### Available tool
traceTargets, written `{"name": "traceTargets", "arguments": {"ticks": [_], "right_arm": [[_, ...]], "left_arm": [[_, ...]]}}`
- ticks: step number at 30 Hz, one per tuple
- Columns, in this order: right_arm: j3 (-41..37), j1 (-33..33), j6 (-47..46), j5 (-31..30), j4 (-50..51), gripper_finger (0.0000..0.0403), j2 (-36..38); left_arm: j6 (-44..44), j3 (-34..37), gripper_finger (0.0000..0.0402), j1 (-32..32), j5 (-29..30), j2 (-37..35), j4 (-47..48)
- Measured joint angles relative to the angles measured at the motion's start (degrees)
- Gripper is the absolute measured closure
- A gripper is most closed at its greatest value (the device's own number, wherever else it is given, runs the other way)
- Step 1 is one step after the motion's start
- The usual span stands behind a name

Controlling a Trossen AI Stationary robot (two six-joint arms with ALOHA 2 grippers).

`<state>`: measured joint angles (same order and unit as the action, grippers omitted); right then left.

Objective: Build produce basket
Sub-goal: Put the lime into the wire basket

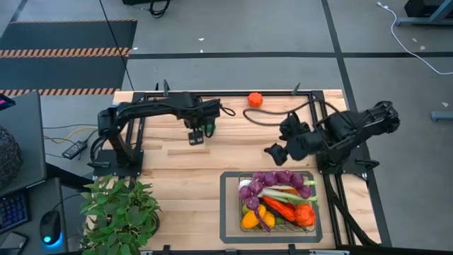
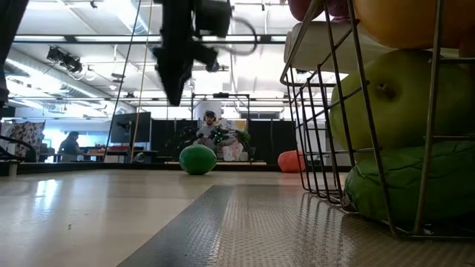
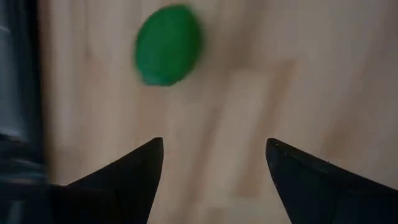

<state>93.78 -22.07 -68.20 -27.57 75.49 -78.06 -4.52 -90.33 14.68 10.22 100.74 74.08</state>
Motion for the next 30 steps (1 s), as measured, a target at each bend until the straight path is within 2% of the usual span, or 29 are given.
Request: {"name": "traceTargets", "arguments": {"ticks": [4,11,17,23,30], "right_arm": [[-0.01,1.96,0.75,-1.12,-1.23,0.0007,0.15],[-0.01,3.24,-0.12,-0.62,-1.21,0.0007,0.17],[-0.01,3.57,-0.60,-1.31,-1.14,0.0007,0.17],[-0.01,4.18,-0.62,-1.29,-1.04,0.0007,0.17],[-0.03,4.64,-1.32,-1.28,-1.17,0.0007,-0.33]], "left_arm": [[-12.68,4.29,0.0111,2.67,6.03,1.41,-3.88],[-23.27,9.38,0.0111,6.33,6.12,1.49,-12.24],[-26.64,9.38,0.0111,6.91,6.03,1.49,-20.20],[-28.19,9.38,0.0111,6.91,-0.04,1.49,-21.54],[-30.50,9.34,0.0111,7.13,-0.63,3.35,-22.01]]}}
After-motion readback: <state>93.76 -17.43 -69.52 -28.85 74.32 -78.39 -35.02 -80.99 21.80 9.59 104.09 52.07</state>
